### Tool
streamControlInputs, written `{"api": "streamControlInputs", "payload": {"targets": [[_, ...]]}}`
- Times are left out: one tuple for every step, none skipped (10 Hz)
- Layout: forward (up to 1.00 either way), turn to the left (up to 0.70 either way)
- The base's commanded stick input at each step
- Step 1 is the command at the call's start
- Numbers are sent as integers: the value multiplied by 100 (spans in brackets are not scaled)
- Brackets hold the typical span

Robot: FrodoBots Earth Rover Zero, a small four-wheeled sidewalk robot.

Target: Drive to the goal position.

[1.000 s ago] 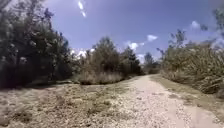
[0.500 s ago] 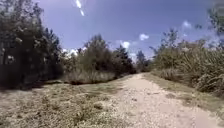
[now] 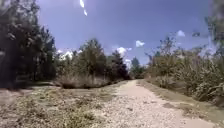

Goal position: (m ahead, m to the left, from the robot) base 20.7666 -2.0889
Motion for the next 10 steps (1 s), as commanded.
{"api": "streamControlInputs", "payload": {"targets": [[50,0],[50,0],[50,0],[50,0],[50,0],[50,-26],[50,-50],[50,-50],[50,-50],[50,-50]]}}
